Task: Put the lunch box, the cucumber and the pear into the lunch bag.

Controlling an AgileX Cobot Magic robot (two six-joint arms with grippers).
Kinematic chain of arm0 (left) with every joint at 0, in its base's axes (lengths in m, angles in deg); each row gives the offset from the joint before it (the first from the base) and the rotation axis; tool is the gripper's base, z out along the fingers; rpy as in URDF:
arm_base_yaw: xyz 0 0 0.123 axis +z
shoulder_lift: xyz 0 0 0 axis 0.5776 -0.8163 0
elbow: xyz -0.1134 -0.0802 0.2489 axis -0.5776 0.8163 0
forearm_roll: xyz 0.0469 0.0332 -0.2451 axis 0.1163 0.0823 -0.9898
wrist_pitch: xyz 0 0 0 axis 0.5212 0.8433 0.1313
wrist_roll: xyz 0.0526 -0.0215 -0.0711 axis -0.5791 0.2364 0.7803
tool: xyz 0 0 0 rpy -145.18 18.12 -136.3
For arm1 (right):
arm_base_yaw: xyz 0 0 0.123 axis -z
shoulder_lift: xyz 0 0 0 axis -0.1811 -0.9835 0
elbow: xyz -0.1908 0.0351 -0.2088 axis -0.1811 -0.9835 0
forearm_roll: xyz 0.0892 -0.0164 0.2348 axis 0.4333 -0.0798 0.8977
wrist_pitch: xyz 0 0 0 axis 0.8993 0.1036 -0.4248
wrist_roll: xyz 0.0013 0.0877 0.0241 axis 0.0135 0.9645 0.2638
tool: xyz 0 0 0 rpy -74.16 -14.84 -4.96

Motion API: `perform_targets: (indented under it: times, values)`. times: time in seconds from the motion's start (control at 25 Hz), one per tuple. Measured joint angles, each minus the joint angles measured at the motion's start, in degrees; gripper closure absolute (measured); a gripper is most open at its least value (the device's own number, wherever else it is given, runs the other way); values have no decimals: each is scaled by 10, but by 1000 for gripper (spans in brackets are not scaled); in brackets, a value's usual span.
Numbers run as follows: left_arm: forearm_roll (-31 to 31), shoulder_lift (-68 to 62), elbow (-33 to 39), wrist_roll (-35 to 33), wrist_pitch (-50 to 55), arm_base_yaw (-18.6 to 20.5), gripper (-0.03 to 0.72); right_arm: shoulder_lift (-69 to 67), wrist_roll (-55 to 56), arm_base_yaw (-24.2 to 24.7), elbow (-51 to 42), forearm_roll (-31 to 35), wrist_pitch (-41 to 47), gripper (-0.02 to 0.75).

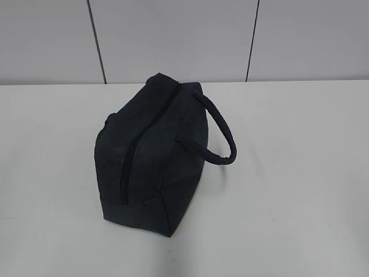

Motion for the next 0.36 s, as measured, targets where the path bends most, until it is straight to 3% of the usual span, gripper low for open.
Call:
perform_targets:
  times: [0.36]
  values:
    - [0,0,0,0,0,0,450,0,0,0,0,0,0,363]
